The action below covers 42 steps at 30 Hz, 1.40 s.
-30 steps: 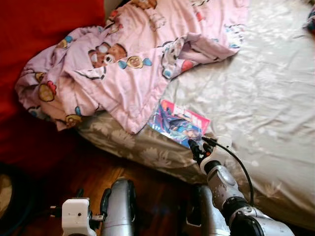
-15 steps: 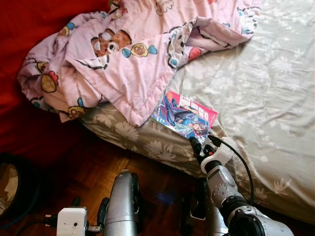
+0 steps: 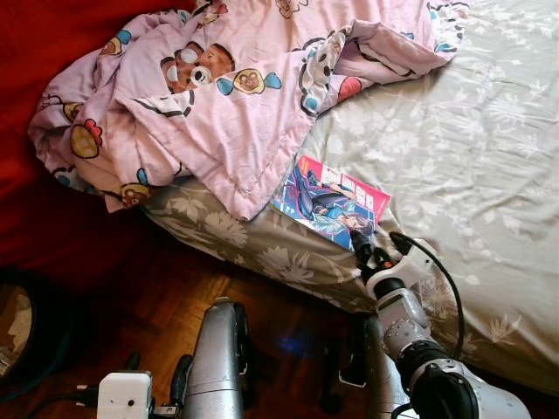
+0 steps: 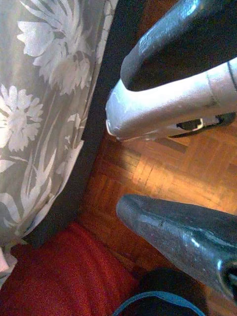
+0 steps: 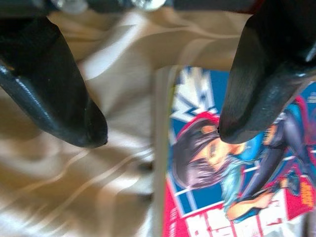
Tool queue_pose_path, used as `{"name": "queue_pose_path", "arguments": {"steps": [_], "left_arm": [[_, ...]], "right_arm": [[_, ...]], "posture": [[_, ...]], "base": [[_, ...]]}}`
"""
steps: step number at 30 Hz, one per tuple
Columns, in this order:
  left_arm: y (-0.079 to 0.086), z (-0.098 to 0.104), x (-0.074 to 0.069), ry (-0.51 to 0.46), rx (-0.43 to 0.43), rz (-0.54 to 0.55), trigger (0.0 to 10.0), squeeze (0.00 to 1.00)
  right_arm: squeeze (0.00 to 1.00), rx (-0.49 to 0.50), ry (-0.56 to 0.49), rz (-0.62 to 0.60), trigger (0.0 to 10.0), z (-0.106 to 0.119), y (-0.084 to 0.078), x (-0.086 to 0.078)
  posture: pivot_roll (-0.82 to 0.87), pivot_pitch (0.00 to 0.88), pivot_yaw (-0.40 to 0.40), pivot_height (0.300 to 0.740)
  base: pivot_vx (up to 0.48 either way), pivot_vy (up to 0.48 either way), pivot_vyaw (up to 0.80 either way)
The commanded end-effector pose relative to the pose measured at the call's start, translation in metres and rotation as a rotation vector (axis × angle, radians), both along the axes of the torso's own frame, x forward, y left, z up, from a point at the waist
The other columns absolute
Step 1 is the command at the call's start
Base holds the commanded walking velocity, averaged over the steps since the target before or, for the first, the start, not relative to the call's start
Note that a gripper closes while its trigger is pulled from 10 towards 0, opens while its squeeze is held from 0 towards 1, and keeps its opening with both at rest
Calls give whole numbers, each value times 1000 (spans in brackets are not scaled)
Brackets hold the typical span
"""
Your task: Clean up the room
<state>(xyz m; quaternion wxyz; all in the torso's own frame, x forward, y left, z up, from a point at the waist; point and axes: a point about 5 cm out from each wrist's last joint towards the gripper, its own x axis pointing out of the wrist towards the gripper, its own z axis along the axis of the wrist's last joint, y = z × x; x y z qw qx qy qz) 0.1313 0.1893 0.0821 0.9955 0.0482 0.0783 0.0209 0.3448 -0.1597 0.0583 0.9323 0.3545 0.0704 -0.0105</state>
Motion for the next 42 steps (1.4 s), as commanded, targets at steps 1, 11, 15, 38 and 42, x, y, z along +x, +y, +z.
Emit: {"name": "queue_pose_path", "arguments": {"steps": [1, 11, 15, 38, 42], "left_arm": [[2, -10, -7, 63, 13, 13, 10000, 0], [1, -12, -4, 60, 11, 9, 10000, 0], [1, -13, -3, 60, 17, 5, 10000, 0], [-3, -13, -13, 78, 35, -14, 10000, 0], [-3, -14, -17, 87, 36, -15, 10000, 0]], "right_arm": [[0, -17, 60, -43, 10000, -17, -10, -13], [0, 6, 39, -91, 10000, -25, -25, -24], [0, 61, -51, -36, 10000, -12, -8, -14], [0, 275, -123, 104, 10000, -1, 30, -5], [0, 297, -99, 90, 10000, -4, 28, -6]], "posture": [[290, 463, 38, 589], [283, 458, 33, 589], [287, 458, 30, 589], [294, 483, 28, 589], [297, 491, 30, 589]], "base": [[0, 0, 0], [0, 0, 0], [0, 0, 0], [0, 0, 0], [0, 0, 0]]}}
